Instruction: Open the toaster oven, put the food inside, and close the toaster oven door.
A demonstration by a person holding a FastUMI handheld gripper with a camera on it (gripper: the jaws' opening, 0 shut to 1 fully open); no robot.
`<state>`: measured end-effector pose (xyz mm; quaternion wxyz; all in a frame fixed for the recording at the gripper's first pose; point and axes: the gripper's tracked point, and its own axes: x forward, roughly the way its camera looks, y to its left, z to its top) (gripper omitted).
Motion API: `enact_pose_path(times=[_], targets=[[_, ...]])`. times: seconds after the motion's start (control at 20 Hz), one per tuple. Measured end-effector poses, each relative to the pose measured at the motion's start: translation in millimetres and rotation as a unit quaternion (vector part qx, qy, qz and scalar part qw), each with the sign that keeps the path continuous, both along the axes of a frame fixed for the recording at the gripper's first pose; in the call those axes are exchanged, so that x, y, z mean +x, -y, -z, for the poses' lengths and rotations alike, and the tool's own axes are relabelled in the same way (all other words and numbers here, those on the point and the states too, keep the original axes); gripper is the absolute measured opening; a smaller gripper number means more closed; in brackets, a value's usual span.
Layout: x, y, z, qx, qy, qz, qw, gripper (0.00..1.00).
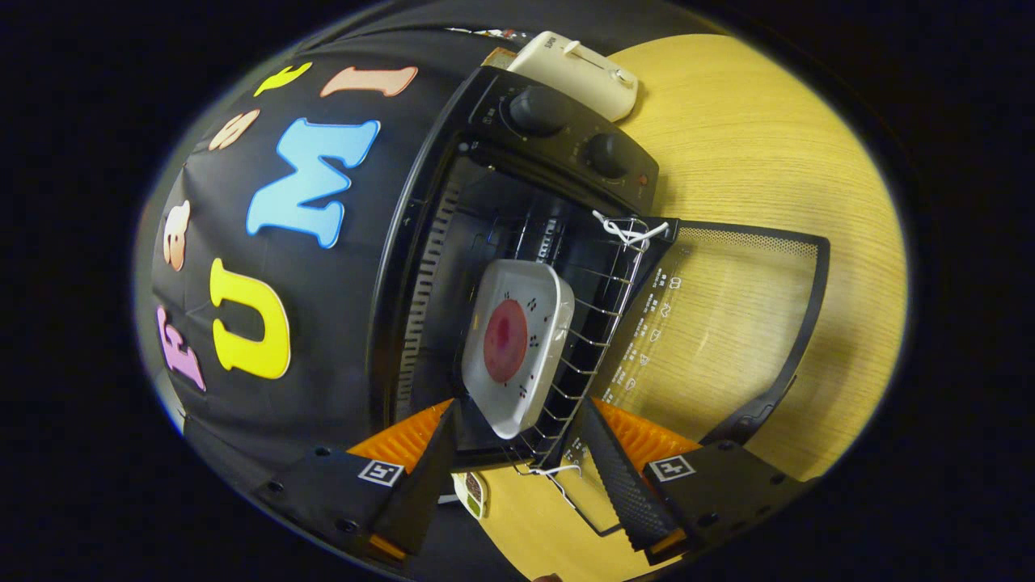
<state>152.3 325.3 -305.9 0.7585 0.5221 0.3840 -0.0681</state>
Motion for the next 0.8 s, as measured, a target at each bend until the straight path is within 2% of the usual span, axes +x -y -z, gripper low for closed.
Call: enact_pose_path(times=[0.1,0.25,0.6,0.8], targets=[[-13,9,-9,-0.076,0.024,-0.061,0.995,0.98],[-38,10,-29,-0.154,0.071,-0.160,0.972,0.98],[-85,32,-21,-0.222,0.078,-0.241,0.942,0.98],[-107,46,-8,-0.280,0.086,-0.304,0.906,0.98]])
